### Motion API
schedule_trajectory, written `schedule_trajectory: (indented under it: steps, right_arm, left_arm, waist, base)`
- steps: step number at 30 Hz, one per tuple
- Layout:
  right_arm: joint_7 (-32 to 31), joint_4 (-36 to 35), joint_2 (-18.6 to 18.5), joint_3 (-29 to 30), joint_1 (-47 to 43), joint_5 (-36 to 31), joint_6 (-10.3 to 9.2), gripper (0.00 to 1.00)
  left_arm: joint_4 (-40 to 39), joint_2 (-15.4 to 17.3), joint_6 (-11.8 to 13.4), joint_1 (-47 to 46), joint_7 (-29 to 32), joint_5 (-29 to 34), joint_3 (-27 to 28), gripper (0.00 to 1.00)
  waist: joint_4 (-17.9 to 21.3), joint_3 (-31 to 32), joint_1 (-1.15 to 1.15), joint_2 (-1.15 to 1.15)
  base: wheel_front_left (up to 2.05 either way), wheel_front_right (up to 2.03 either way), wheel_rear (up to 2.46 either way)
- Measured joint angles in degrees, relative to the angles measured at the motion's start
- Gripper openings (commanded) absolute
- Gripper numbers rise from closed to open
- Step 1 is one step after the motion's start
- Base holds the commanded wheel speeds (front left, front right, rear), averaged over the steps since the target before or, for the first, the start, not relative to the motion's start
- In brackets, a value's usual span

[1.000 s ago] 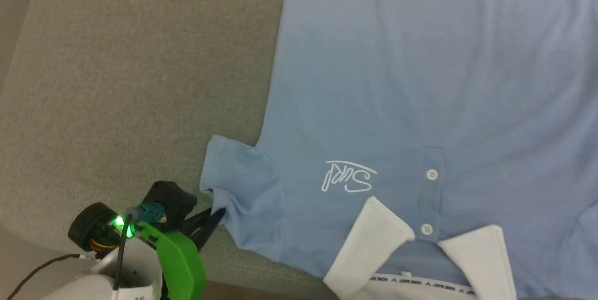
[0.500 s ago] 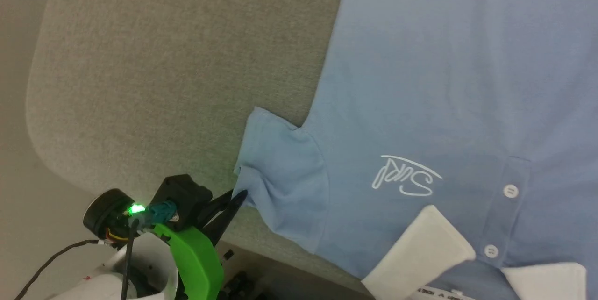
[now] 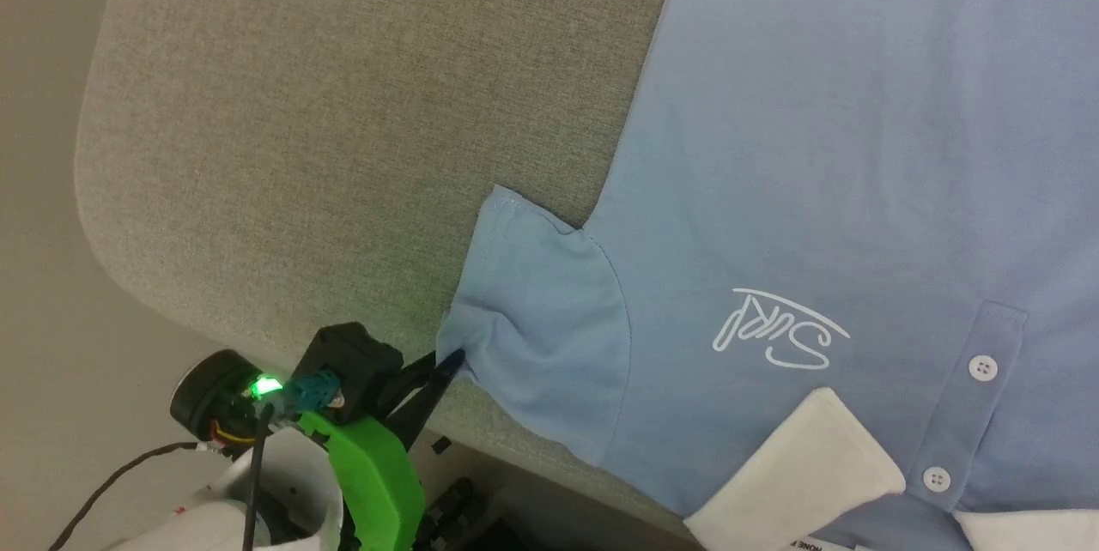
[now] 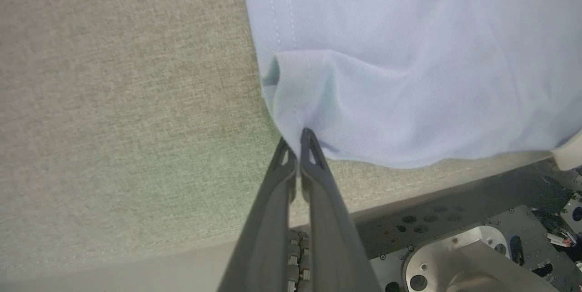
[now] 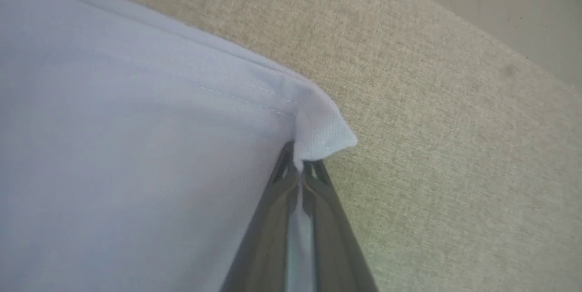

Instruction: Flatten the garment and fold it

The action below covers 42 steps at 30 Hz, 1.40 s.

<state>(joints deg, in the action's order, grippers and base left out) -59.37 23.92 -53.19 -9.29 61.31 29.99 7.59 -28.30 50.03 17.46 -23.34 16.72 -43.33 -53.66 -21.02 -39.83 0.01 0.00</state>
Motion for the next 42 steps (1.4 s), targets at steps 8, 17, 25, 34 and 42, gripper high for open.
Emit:
schedule_trajectory:
  steps: [8,17,25,34,42]
  right_arm:
    - [3.98,1.65,0.21,-1.7,-4.49,2.46,0.0,0.0]
    - [10.8,-0.83,-0.64,-6.5,-18.44,9.31,-0.01,0.0]
    - [13.5,-3.79,-2.33,-7.31,-32.87,14.82,0.0,0.0]
    - [8.62,-7.58,-1.52,-0.08,-51.37,16.91,0.0,0.0]
    - [3.98,-12.51,4.0,8.32,-62.99,14.7,0.0,0.0]
  left_arm:
    - [1.48,-0.79,1.07,-0.17,0.31,-0.91,0.71,0.0]
    - [4.72,-1.54,2.26,0.15,1.96,-2.64,0.45,0.0]
    - [6.23,-1.65,3.64,2.37,2.19,-5.23,0.47,0.0]
    - [6.82,-1.99,4.56,3.69,2.11,-6.19,0.59,0.0]
    - [7.37,-2.13,4.64,4.25,2.09,-6.27,0.42,0.0]
  waist:
    - [1.95,2.86,0.0,0.0]
    - [6.84,9.57,0.0,0.0]
    - [12.09,15.93,-0.01,0.0]
    - [17.12,22.25,-0.01,0.0]
    - [19.06,25.54,-0.01,0.0]
  base:
    - [0.0,0.0,0.0]
    - [0.0,0.0,0.0]
    - [0.0,0.0,0.0]
    - [0.0,0.0,0.0]
    - [0.0,0.0,0.0]
